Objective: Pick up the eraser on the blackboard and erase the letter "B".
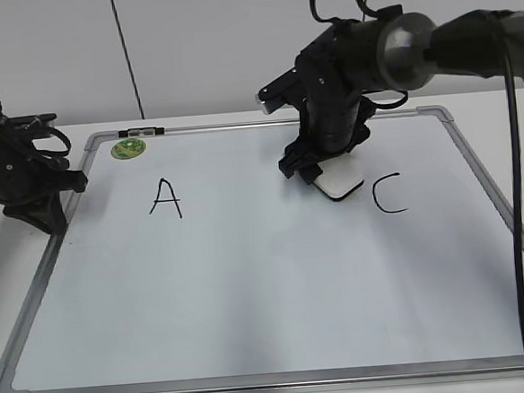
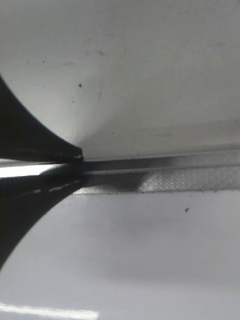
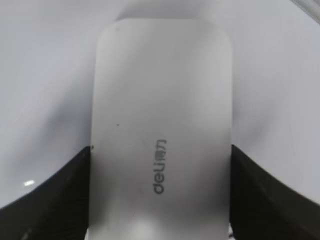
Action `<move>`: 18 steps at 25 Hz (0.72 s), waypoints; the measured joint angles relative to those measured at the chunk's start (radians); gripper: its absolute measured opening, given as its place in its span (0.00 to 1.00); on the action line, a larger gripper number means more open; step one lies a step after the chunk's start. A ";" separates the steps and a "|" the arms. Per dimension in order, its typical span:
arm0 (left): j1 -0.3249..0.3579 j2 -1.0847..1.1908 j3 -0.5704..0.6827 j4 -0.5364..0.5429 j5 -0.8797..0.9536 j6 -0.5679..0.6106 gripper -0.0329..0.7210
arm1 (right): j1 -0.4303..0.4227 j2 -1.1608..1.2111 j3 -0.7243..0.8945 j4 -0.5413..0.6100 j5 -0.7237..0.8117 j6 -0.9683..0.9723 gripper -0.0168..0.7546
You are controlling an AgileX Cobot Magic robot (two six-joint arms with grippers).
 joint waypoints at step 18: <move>0.000 0.000 0.000 0.011 0.000 0.000 0.10 | -0.226 -0.270 0.105 0.105 0.173 -0.014 0.71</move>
